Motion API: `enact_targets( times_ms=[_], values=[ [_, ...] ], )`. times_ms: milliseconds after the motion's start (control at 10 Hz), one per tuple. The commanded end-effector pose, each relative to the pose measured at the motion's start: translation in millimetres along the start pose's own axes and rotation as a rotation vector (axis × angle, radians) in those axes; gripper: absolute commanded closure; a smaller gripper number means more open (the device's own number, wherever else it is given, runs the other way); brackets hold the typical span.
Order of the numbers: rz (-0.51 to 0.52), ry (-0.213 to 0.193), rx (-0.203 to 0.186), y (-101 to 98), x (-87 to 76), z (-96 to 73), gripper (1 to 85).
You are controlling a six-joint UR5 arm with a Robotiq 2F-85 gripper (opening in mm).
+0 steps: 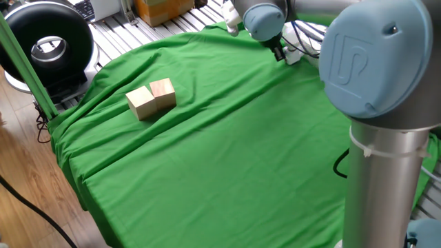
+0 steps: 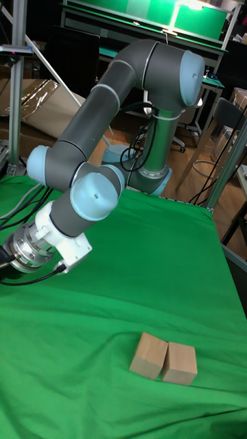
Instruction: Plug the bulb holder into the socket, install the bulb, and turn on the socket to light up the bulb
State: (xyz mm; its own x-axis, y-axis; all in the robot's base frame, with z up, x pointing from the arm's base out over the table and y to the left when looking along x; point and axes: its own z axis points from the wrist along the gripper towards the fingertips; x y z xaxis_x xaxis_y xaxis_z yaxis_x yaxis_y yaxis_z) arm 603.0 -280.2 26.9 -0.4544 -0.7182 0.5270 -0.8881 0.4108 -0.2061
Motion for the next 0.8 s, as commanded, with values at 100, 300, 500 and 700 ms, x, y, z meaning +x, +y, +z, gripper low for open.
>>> enact_targets(
  times_ms=[100,300,500,700],
  values=[
    [0.002,0.045,0.012,-10.2,21.3,5.7,84.7],
    [0.016,0.047,0.005,-7.9,21.9,8.3,84.7],
    [0.017,0.04,-0.004,-6.6,23.1,8.9,84.7],
    [0.003,0.003,0.018,-12.1,14.3,2.6,84.7]
  ],
)
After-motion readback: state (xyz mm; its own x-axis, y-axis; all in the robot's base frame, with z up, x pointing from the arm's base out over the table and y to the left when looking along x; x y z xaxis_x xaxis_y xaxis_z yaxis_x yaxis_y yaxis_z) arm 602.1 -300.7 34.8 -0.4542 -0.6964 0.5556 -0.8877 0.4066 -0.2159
